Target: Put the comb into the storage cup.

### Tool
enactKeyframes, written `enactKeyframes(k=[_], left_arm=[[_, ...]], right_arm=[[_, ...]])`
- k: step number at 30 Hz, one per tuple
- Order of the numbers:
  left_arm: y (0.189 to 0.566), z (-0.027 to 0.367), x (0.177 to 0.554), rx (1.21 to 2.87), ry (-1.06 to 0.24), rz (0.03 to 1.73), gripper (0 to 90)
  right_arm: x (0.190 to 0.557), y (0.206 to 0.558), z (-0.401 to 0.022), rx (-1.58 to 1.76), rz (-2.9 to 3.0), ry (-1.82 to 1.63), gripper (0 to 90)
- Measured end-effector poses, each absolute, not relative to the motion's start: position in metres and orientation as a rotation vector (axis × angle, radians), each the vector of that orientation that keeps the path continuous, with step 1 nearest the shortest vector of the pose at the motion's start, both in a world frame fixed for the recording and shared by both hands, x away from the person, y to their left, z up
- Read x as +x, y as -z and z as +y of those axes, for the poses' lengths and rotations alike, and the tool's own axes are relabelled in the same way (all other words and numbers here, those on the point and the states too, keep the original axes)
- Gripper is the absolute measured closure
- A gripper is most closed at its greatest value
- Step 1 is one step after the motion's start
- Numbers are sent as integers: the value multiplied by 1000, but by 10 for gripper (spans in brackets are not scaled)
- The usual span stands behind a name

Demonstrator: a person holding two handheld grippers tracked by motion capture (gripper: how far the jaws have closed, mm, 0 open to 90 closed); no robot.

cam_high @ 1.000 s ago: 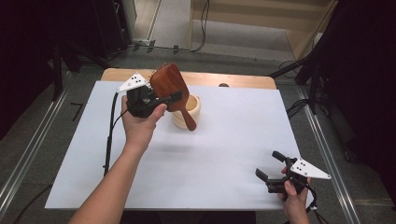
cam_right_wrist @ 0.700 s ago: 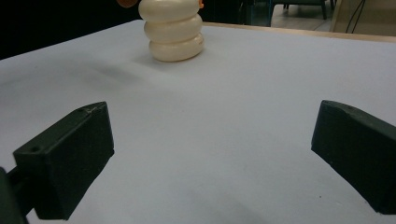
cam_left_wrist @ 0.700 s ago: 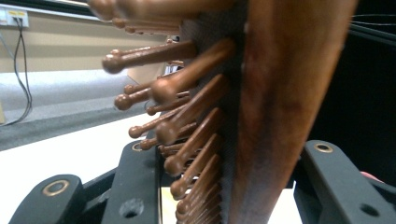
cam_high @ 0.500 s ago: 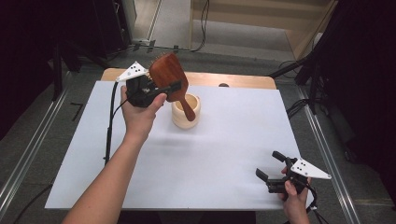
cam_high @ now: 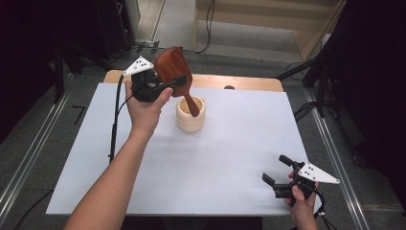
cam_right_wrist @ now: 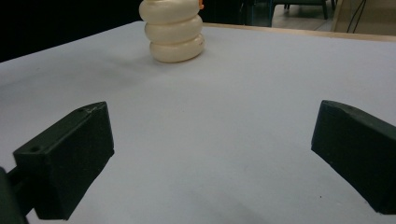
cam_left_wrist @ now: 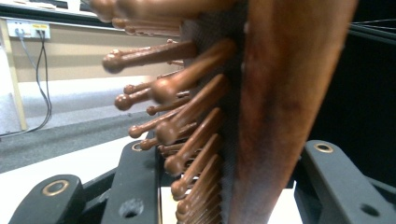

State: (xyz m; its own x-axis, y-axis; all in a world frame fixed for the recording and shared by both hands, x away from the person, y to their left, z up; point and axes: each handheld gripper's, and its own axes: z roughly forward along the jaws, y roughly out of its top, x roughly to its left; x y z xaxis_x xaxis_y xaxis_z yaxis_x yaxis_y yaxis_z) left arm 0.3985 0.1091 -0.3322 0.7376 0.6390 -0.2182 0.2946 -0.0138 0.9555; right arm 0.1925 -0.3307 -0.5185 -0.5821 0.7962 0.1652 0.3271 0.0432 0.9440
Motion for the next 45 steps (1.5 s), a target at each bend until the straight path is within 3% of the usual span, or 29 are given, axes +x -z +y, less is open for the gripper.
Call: enactKeyframes(k=[25, 45], left_arm=[[366, 99, 427, 1586, -428, 896, 552], [410, 83, 434, 1616, -376, 970, 543]], right_arm=[[193, 519, -331, 1132, 1921, -1564, 0], [193, 519, -332, 1136, 1912, -1575, 0]])
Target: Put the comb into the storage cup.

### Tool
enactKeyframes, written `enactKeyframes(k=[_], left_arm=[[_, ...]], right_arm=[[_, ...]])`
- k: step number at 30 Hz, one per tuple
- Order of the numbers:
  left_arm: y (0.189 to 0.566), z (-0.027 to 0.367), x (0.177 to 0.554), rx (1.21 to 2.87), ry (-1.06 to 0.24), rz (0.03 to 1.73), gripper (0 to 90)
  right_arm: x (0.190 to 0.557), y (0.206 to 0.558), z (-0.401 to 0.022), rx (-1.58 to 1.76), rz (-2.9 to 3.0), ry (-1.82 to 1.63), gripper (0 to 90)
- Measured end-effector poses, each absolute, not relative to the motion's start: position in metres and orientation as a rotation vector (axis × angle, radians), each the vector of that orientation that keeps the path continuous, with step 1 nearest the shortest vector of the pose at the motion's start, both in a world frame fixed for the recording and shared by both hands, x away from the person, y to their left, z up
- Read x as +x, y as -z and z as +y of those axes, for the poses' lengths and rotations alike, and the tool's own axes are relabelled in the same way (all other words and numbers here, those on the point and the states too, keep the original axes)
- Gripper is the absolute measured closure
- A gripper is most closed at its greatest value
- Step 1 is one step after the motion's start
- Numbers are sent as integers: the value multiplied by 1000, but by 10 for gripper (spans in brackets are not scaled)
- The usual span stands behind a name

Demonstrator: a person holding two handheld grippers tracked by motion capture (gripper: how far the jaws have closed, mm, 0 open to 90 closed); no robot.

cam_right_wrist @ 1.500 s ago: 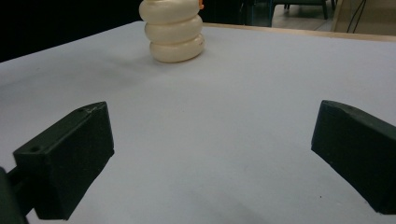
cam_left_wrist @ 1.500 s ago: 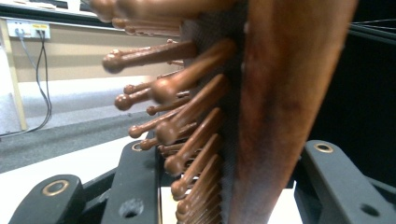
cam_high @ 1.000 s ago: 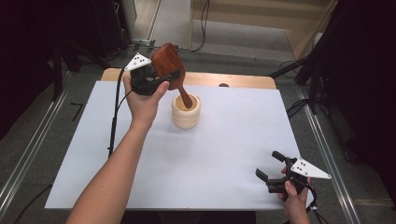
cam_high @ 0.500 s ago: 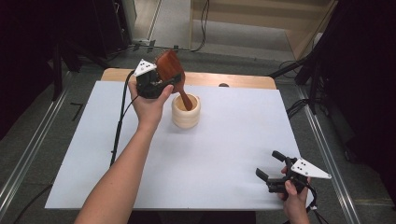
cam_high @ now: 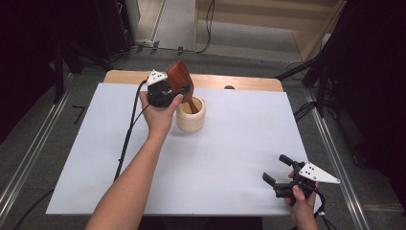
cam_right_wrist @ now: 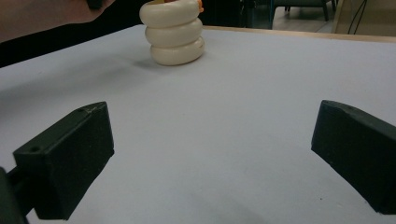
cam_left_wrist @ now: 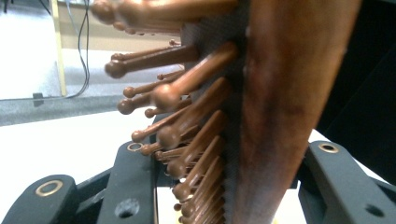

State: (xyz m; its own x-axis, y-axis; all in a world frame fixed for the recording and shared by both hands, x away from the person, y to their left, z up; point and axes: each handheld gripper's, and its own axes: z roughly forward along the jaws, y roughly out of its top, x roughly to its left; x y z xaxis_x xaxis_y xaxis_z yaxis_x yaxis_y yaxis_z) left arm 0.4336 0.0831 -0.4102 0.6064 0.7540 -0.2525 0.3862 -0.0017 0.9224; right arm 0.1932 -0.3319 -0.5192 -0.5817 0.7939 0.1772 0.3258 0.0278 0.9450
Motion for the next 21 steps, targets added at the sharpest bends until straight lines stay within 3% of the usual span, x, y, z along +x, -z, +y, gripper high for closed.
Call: enactKeyframes(k=[21], left_arm=[[433, 85, 438, 1579, -331, 1051, 510]], right_arm=[[194, 519, -331, 1130, 1915, -1571, 0]])
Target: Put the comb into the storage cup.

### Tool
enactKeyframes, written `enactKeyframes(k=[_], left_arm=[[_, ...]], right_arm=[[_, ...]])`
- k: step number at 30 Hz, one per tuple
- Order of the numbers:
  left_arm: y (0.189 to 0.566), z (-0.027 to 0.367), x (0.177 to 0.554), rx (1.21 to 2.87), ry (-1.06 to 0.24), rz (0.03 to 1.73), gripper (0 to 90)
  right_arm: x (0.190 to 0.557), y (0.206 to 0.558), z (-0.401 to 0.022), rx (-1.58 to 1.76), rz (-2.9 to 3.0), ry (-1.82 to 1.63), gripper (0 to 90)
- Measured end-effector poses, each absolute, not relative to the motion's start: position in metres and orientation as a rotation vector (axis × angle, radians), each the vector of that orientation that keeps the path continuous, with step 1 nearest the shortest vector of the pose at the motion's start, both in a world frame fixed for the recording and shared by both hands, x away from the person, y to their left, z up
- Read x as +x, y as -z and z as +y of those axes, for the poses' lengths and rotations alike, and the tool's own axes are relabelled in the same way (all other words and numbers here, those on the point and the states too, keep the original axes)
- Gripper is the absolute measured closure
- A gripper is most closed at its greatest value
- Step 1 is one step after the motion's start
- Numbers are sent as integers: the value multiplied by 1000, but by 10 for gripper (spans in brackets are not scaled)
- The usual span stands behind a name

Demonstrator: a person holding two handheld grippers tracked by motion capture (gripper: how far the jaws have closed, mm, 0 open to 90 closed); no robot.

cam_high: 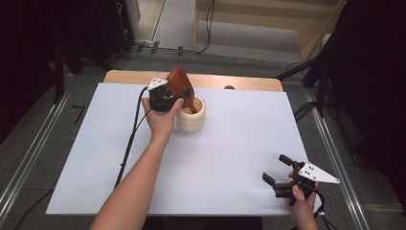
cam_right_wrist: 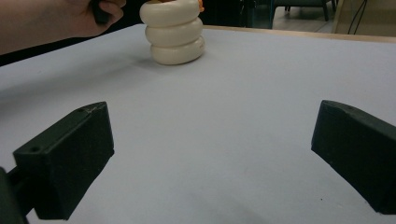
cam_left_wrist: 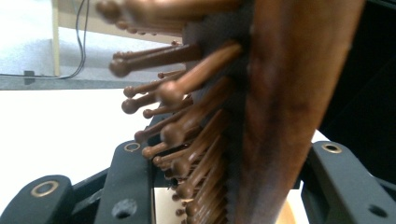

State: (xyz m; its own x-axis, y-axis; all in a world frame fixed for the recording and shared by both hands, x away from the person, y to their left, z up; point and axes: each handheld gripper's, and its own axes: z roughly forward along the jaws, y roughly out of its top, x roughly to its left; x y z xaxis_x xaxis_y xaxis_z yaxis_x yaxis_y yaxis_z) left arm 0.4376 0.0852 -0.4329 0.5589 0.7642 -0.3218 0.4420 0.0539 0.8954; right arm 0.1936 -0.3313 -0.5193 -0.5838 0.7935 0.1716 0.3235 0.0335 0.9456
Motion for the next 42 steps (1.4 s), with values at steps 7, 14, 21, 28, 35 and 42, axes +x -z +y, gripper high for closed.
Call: enactKeyframes(k=[7, 14, 21, 28, 35, 42], left_arm=[[436, 95, 441, 1569, -308, 1083, 459], [435, 103, 443, 1564, -283, 1063, 321], [439, 99, 444, 1604, -298, 1066, 16], [438, 103, 441, 1633, -329, 1078, 15], [439, 110, 438, 1632, -345, 1077, 15], [438, 114, 430, 1648, -354, 1049, 16]], right_arm=[[194, 519, -331, 1130, 1919, -1566, 0], [194, 519, -331, 1126, 1919, -1567, 0], [194, 519, -331, 1128, 1918, -1566, 0], [194, 519, -330, 1126, 1920, -1567, 0], [194, 519, -330, 1126, 1921, -1562, 0], [194, 519, -330, 1128, 1918, -1563, 0]])
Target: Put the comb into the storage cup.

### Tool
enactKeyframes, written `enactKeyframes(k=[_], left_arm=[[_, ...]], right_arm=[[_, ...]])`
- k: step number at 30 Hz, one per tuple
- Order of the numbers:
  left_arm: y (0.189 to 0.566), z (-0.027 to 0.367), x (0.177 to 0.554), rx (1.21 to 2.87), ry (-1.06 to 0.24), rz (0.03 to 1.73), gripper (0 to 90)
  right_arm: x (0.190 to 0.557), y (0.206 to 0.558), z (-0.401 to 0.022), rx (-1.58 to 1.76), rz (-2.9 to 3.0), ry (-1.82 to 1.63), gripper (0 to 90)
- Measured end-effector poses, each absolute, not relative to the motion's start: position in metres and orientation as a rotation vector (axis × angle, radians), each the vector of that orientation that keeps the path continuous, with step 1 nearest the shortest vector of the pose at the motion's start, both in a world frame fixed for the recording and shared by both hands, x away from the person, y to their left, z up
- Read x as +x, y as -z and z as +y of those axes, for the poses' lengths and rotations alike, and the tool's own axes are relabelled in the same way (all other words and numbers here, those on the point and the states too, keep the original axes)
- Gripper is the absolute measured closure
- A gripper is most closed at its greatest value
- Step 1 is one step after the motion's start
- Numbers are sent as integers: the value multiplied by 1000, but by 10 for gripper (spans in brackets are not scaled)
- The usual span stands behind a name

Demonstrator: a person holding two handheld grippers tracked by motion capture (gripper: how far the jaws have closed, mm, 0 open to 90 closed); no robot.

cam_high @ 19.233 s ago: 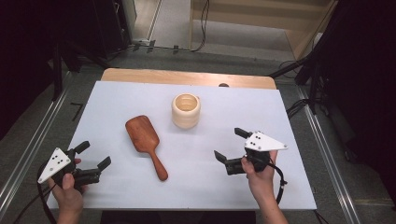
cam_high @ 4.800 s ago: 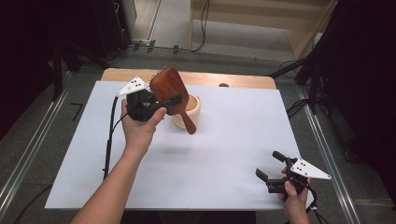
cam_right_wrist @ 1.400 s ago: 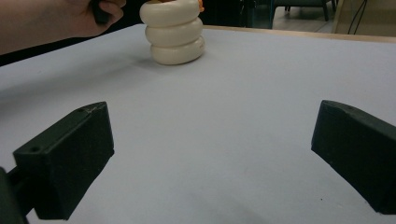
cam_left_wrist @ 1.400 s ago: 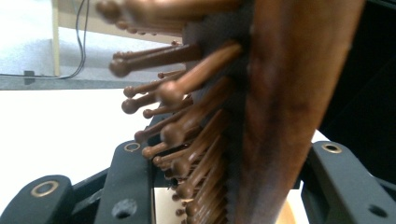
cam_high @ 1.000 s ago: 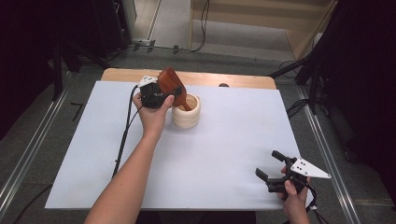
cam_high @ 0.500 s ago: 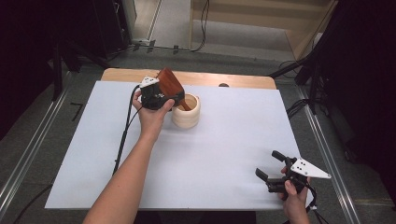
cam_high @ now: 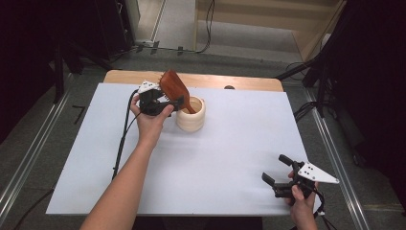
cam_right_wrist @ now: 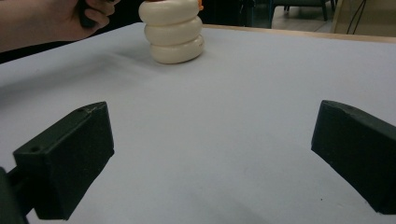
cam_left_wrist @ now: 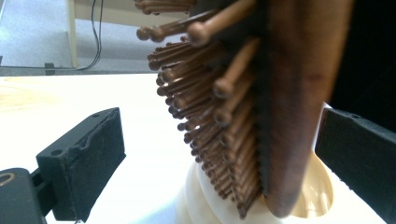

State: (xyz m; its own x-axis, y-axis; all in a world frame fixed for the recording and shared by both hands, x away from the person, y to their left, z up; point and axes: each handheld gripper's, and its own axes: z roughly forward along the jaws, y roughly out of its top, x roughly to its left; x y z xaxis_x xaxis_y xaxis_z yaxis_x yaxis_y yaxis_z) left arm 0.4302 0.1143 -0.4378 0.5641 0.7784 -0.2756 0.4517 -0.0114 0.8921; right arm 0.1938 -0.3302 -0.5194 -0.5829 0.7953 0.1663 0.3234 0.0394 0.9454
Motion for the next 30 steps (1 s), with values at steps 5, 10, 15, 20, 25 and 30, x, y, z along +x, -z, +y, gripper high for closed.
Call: enactKeyframes(k=[5, 10, 15, 20, 25, 30], left_arm=[[438, 119, 422, 1661, -364, 1023, 19], [440, 124, 415, 1669, -370, 1010, 20], [441, 131, 408, 1664, -372, 1007, 20], [440, 136, 399, 1666, -385, 986, 21], [442, 141, 390, 1673, -386, 971, 21], [443, 146, 381, 1677, -391, 951, 21]], right_arm=[[194, 519, -330, 1129, 1918, -1560, 0], [194, 519, -330, 1129, 1919, -1556, 0], [194, 519, -330, 1129, 1917, -1552, 0], [194, 519, -330, 1128, 1917, -1552, 0], [194, 519, -330, 1126, 1917, -1551, 0], [194, 519, -329, 1129, 1917, -1547, 0]])
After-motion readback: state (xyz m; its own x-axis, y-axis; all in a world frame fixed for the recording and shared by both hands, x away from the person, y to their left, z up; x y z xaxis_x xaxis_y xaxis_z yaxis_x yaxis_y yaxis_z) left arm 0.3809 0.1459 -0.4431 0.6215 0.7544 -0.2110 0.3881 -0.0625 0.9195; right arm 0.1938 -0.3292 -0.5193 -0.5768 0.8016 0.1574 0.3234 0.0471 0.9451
